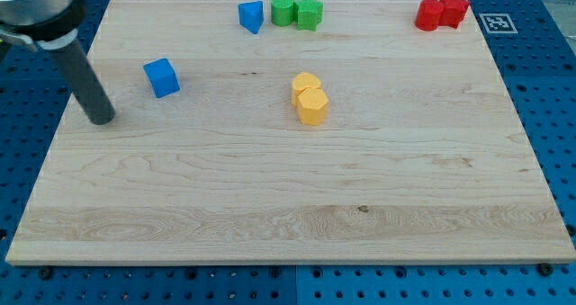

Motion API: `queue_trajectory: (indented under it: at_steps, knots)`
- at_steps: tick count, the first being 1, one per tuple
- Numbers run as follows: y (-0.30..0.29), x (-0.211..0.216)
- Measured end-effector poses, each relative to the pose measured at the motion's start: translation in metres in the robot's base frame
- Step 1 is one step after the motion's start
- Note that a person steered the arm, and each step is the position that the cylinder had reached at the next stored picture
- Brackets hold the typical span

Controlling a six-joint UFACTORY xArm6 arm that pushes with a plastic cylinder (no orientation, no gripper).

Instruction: Push the blue cube towards top center

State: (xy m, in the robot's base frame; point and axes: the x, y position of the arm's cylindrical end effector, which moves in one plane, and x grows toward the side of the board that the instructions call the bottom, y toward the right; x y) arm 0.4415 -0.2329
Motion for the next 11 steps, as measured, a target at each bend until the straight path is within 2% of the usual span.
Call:
queue_trajectory:
  at_steps: [2, 4, 7, 11]
  knots:
    - [0.018, -0.005]
    - [0.073, -0.03]
    - [0.042, -0.036]
    - [0.047, -0.086]
